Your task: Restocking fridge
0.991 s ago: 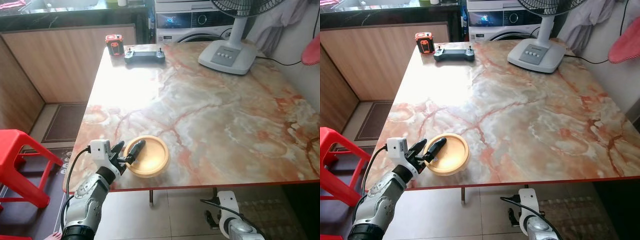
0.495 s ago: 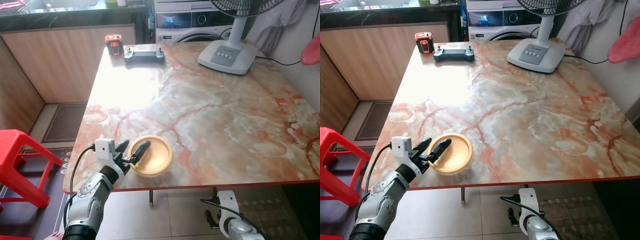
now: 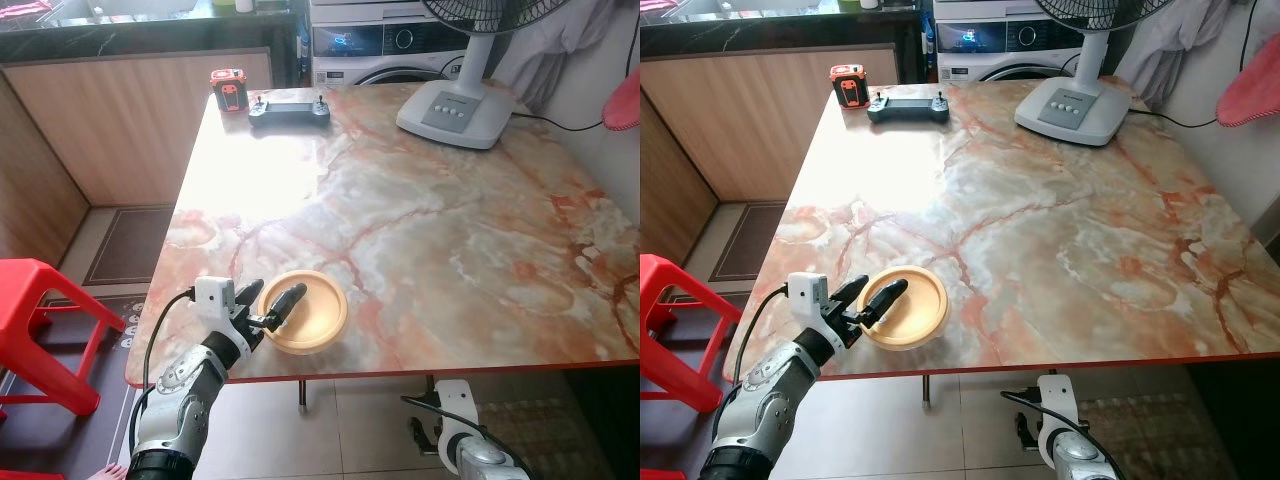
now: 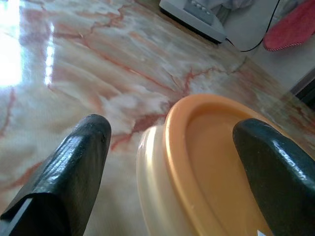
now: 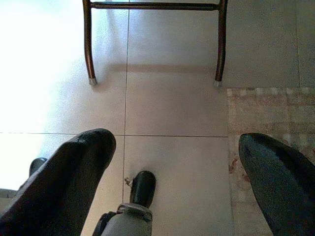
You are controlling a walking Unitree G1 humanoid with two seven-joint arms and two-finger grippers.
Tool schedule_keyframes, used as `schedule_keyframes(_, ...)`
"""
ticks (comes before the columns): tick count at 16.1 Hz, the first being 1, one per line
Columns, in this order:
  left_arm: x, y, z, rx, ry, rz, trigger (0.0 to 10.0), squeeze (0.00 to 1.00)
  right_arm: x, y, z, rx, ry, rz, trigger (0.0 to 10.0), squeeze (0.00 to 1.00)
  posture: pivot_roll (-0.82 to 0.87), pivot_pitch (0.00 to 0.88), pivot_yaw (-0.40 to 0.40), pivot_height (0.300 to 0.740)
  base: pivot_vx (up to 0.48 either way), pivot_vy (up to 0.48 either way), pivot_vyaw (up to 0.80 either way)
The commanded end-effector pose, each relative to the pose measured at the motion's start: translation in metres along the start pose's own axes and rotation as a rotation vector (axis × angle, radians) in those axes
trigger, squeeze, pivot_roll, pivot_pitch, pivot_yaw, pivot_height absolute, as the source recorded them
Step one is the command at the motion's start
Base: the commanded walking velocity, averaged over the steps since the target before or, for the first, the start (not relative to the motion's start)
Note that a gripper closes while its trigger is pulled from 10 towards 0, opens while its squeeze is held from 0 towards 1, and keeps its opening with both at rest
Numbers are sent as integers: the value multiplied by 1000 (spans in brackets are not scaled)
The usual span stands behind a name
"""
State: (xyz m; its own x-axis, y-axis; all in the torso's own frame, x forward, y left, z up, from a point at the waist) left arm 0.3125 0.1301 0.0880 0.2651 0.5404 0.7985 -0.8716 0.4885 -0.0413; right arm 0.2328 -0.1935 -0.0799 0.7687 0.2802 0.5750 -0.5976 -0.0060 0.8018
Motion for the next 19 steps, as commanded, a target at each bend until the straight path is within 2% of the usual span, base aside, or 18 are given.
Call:
schedule_keyframes(1, -2, -3, 0, -12, 36, -13, 10000, 0, -1, 0, 0, 0, -8, 4, 10000, 0, 31, 70, -8, 740, 0, 0, 0)
schedule_keyframes(6, -4, -11, -4, -16, 121, -9, 10000, 0, -3, 1, 3, -4, -2, 0, 10000, 0, 15, 78, -18, 740, 0, 0, 0)
schedule_keyframes(7, -5, -13, -4, -21, 147, -9, 5333, 0, -4, 1, 3, -5, 0, -2, 10000, 0, 12, 80, -19, 740, 0, 0, 0)
schedule_keyframes(8, -5, -14, -3, -28, 173, -6, 0, 0, -4, 1, 4, -5, 3, -4, 10000, 0, 10, 81, -19, 740, 0, 0, 0)
schedule_keyframes(10, -4, -14, -3, -42, 220, -3, 0, 0, -5, 1, 5, -6, 4, -5, 10000, 0, 8, 84, -22, 740, 0, 0, 0)
schedule_keyframes(19, -10, -10, -6, -52, 227, -40, 0, 0, -4, 1, 6, 0, 15, -10, 10000, 0, 7, 83, -22, 740, 0, 0, 0)
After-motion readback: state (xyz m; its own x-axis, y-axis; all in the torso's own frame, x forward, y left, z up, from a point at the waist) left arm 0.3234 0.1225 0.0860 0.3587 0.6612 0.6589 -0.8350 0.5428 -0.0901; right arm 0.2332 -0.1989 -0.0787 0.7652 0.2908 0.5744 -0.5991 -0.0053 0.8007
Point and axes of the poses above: a point about 5 cm out from each wrist's last joint towards the gripper, its own y axis pointing back from the gripper into the wrist, its own x axis along the axis of the wrist's last joint, z = x × y, the point moved 2 cm from there along -y, pointing out of the wrist towards the gripper, and after that the axes turned 15 degrees about y, right-handed, at the moved point
